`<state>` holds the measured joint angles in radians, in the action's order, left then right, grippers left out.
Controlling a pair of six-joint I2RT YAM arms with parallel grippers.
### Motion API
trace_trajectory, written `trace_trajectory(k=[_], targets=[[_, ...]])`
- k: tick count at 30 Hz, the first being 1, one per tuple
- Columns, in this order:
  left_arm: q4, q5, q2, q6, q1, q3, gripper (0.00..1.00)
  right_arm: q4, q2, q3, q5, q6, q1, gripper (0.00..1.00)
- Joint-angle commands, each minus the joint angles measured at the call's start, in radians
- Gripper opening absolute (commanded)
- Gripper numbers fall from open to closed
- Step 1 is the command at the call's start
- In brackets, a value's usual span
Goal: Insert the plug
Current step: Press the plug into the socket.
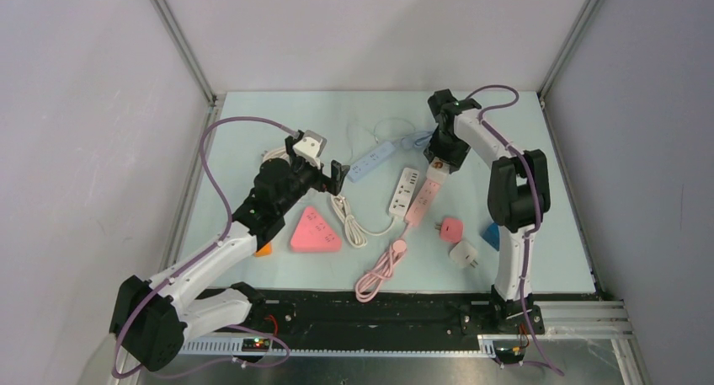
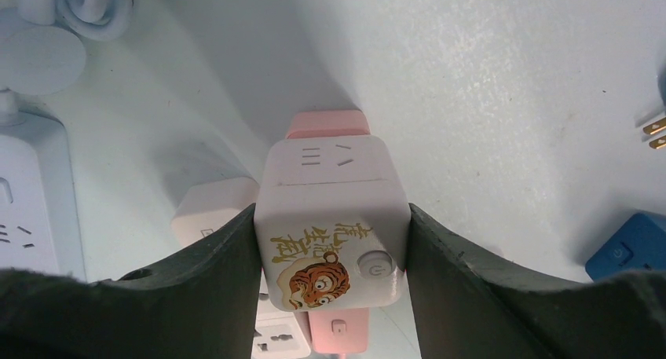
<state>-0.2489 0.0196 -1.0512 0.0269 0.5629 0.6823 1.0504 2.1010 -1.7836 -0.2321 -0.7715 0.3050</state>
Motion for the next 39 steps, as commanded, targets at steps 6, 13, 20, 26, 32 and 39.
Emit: trace_trajectory(k=[6,13,20,26,32,39], targets=[[-0.018,-0.017,0.016,0.022,0.008,0.003,1.00,0.048,0.127,0.141,-0.019,-0.029,0.023,0.21],[-0.019,-0.030,0.026,0.024,0.007,-0.002,1.00,0.091,0.167,0.076,-0.031,-0.016,0.035,0.24],[-0.016,-0.047,0.037,0.028,0.009,-0.002,1.00,0.063,0.081,0.038,0.005,-0.005,0.018,0.58],[-0.013,-0.047,0.044,0.030,0.009,-0.003,1.00,0.017,-0.018,0.010,0.088,-0.018,0.016,0.86],[-0.011,-0.051,0.049,0.033,0.013,-0.004,1.00,0.013,-0.046,0.008,0.093,-0.007,0.013,0.88],[-0.011,-0.059,0.055,0.034,0.019,-0.007,1.00,-0.002,-0.045,0.053,0.072,-0.010,0.011,0.69]])
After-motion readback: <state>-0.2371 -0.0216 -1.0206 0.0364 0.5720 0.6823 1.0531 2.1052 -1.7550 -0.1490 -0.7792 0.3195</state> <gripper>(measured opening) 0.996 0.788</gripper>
